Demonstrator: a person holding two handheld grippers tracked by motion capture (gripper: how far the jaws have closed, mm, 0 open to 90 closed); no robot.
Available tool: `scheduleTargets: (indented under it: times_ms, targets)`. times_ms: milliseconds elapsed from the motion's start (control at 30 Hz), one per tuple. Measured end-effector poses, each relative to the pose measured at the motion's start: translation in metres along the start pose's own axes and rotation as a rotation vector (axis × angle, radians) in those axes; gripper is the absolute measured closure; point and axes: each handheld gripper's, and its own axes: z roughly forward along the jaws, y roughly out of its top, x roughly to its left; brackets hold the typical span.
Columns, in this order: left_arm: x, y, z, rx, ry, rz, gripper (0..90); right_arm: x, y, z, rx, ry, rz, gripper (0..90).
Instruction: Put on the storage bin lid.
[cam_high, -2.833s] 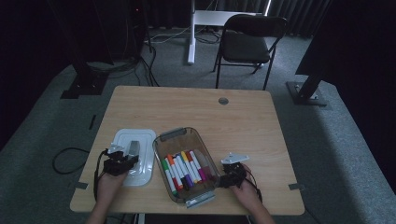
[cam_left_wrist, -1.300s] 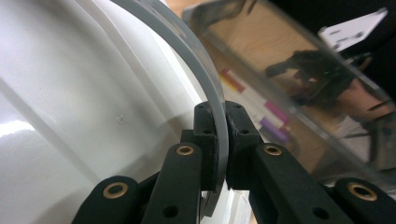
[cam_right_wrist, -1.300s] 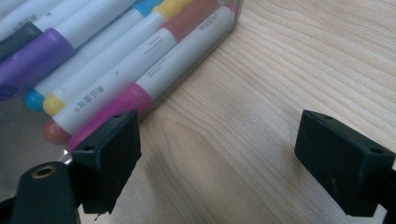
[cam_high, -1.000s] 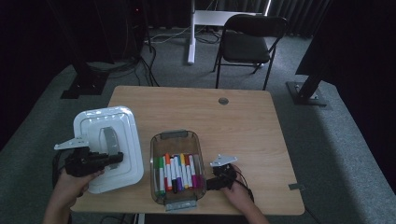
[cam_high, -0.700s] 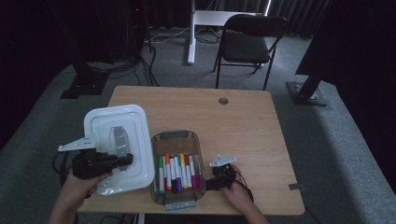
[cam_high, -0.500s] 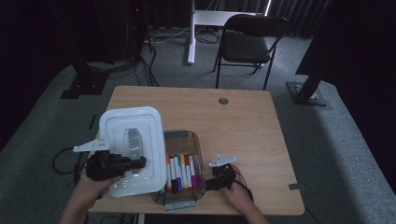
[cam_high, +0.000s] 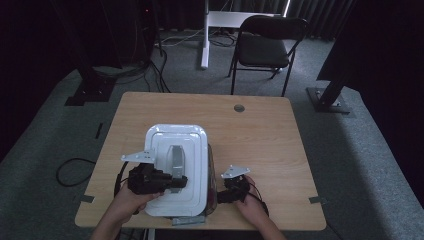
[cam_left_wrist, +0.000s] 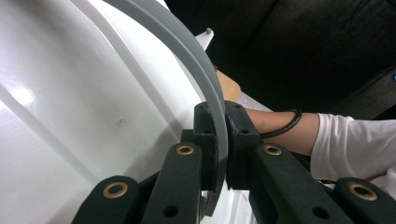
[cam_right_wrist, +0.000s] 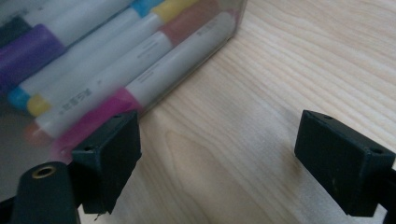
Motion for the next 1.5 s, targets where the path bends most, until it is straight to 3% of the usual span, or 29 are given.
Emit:
scheduleTargets:
  times_ms: [200, 333, 533, 600, 667, 800, 900, 1000, 1033, 1133, 1267, 1500]
  targets:
    - [-0.001, 0.001, 0.006, 0.006, -0.002, -0.01, 85.7, 0.0, 0.001, 0.002, -0.003, -0.002, 0.009, 14.1]
    - [0.004, 0.001, 0.011, -0.009, -0.013, -0.063, 85.6, 0.002, 0.001, 0.002, -0.008, -0.002, 0.008, 14.0]
    - [0.007, 0.003, 0.02, -0.032, 0.005, -0.109, 85.2, 0.003, -0.001, 0.002, -0.003, 0.003, -0.003, 13.3]
    - [0.006, 0.003, 0.022, -0.028, 0.031, -0.112, 84.2, 0.002, -0.001, 0.001, -0.003, 0.002, -0.005, 13.2]
    - [0.006, 0.002, 0.023, -0.025, 0.029, -0.126, 83.6, 0.001, -0.001, 0.0, -0.008, 0.0, 0.0, 13.2]
    - [0.005, -0.003, 0.031, 0.012, 0.089, -0.12, 82.0, -0.003, -0.001, -0.004, -0.019, -0.006, 0.007, 13.2]
    - [0.009, -0.006, 0.036, 0.015, 0.123, -0.138, 79.1, -0.005, -0.002, -0.005, -0.024, -0.01, 0.011, 13.2]
    - [0.007, -0.008, 0.039, 0.041, 0.202, -0.093, 72.0, -0.006, -0.002, -0.007, -0.029, -0.012, 0.016, 13.2]
    - [0.007, -0.009, 0.04, 0.042, 0.212, -0.088, 65.7, -0.007, -0.003, -0.008, -0.026, -0.012, 0.018, 13.2]
    - [0.009, -0.009, 0.037, 0.029, 0.231, -0.094, 59.6, -0.008, -0.003, -0.008, -0.022, -0.012, 0.021, 13.2]
    - [0.008, -0.008, 0.033, 0.01, 0.237, -0.094, 44.9, -0.009, -0.003, -0.009, -0.022, -0.014, 0.022, 13.2]
    - [0.009, -0.007, 0.026, -0.004, 0.254, -0.078, 37.7, -0.014, -0.004, -0.015, -0.029, -0.026, 0.033, 13.2]
